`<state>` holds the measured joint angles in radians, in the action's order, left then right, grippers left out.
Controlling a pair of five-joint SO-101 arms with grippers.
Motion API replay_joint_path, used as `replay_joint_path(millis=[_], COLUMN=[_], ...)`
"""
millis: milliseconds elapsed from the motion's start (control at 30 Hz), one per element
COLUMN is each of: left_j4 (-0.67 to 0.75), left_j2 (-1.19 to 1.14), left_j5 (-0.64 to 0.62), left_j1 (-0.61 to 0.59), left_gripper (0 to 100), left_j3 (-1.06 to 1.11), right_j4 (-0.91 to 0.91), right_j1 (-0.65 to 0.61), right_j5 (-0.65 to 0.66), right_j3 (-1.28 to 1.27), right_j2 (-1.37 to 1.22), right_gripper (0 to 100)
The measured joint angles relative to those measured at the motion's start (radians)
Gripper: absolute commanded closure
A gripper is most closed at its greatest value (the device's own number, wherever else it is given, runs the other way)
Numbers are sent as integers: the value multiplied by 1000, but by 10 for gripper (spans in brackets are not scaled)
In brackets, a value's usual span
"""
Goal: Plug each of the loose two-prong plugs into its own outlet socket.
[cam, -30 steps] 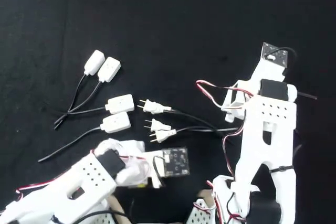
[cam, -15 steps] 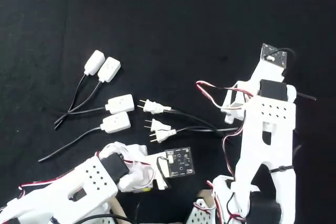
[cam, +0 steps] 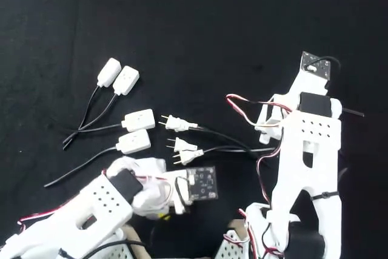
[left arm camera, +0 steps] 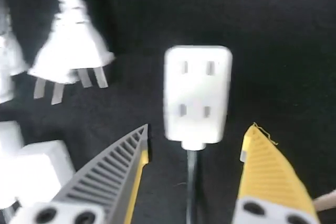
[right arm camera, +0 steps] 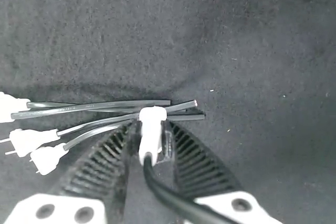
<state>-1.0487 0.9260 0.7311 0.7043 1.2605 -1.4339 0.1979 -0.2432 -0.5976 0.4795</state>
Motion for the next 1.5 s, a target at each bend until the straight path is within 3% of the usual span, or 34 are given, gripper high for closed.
replay_joint_path(millis=[300, 433, 900, 1133, 1300, 1500], left_j4=[137, 141, 203, 206, 273, 354], left_j2=[0, 0, 0, 0, -18, -232], left_j5=[-9, -43, -367, -445, -497, -503], left_j1=[37, 37, 43, 103, 190, 203], left_gripper=[733, 859, 865, 863, 862, 862], left_j3=[112, 112, 110, 68, 58, -55], right_j4=[0, 0, 0, -12, -68, -43], right_j1=[0, 0, 0, 11, 114, 169], right_j5=[0, 0, 2, 178, 354, 497], right_j3=[0, -11, -14, -15, -21, -167], right_j2=[0, 0, 0, 63, 218, 325], right_gripper=[987, 987, 987, 987, 987, 987])
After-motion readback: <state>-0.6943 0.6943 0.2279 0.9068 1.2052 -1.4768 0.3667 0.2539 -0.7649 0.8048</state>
